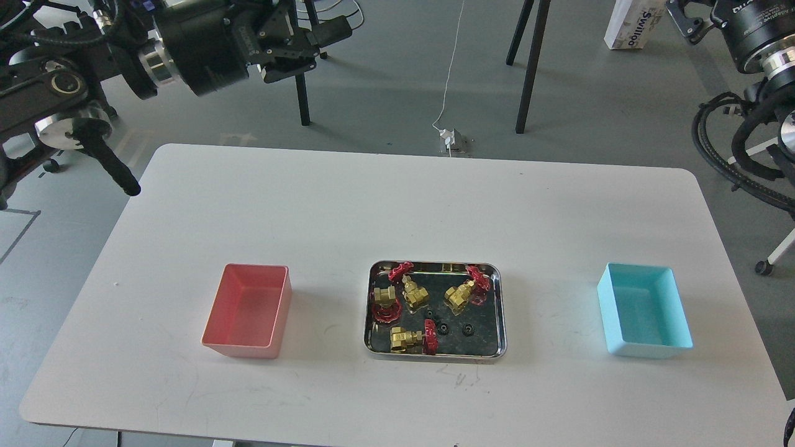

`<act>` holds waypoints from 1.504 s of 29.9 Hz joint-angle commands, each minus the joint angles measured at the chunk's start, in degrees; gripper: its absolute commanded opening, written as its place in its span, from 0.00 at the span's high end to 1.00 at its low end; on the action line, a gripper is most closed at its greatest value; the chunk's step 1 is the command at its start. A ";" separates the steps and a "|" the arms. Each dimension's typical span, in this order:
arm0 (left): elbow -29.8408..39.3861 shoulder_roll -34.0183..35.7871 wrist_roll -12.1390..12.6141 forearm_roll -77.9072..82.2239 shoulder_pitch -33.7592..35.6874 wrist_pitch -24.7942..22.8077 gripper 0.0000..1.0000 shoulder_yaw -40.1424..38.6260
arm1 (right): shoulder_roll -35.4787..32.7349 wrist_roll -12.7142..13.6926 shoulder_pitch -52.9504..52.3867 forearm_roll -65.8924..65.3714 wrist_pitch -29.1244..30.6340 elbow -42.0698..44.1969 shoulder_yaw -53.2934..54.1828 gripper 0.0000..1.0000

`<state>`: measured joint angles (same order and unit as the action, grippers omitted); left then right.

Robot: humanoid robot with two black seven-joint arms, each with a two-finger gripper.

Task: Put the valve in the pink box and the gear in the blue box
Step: 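Move the left gripper from rest toward the metal tray, then lower the left gripper onto a brass red-handled valve and grasp it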

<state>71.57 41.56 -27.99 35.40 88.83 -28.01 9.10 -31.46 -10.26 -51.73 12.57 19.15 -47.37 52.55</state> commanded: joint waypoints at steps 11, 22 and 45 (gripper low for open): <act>-0.46 -36.63 -0.01 22.52 16.91 20.89 0.01 50.75 | -0.53 1.03 1.89 -0.62 -0.69 1.05 -0.08 0.01; -11.27 -38.48 -0.01 23.31 1.79 23.79 0.01 50.13 | 2.63 1.03 -3.47 -0.88 -0.78 8.61 -5.62 0.01; -20.41 -38.66 -0.01 23.40 -7.26 23.97 0.21 50.22 | 3.07 0.94 -1.45 -0.88 -0.69 8.61 -5.97 0.01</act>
<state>51.66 2.90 -28.00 58.77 81.73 -4.04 59.20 -28.39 -9.23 -53.44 11.69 18.44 -38.75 46.58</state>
